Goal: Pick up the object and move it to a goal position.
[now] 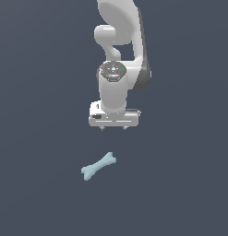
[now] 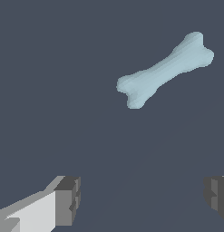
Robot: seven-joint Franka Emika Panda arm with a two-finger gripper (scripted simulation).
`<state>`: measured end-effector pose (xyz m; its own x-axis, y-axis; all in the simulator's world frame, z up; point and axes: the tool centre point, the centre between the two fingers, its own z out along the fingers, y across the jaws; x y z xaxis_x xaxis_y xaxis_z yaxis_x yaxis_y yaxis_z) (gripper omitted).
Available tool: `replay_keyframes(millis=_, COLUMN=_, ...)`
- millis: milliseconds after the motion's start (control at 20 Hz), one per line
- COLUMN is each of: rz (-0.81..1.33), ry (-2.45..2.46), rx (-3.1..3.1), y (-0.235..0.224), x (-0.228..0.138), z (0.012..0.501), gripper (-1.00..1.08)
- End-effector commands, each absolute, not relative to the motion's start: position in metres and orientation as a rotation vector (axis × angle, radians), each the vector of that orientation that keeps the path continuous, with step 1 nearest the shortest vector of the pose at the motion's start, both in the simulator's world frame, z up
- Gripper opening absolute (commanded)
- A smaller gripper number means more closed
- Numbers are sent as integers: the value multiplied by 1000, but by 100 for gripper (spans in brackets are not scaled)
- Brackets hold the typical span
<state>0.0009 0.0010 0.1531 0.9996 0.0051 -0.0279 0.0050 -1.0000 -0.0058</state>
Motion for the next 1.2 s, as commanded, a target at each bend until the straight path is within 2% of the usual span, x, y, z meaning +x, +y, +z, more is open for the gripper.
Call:
replay_keyframes(millis=0, rz=44, ry=-8, rx=-3136, y=1, x=1, z=153, gripper=100)
replay_keyframes(millis=500, rz=27, ry=-138, rx=-3147, y=20, x=1, z=153, gripper=100)
replay_keyframes(millis=1150, rz=27, ry=53, rx=-3144, y=10, x=17, z=146, gripper=100)
